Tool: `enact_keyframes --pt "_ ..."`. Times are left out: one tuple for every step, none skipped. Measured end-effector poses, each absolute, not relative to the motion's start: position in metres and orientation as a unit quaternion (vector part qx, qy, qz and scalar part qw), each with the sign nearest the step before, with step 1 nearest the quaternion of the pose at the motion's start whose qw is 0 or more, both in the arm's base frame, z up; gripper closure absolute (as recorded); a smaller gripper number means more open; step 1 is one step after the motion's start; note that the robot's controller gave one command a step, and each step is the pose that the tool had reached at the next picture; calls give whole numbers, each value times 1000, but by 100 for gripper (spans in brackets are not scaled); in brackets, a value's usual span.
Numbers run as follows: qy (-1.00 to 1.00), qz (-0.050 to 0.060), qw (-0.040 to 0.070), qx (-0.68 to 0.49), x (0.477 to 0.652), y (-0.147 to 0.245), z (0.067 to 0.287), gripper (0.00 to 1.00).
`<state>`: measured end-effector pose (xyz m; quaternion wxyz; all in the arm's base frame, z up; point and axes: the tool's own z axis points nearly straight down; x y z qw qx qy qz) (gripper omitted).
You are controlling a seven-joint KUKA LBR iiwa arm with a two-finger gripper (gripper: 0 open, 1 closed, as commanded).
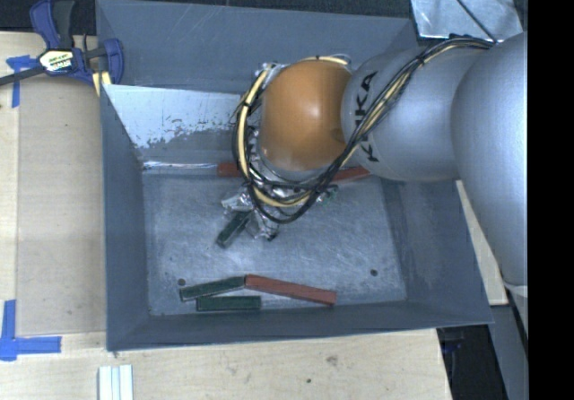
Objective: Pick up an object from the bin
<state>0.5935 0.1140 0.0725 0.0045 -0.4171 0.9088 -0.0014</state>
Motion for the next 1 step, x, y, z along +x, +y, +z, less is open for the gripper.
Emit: enact_keyframes --pt "863 -2 6 -505 573 88 247 100"
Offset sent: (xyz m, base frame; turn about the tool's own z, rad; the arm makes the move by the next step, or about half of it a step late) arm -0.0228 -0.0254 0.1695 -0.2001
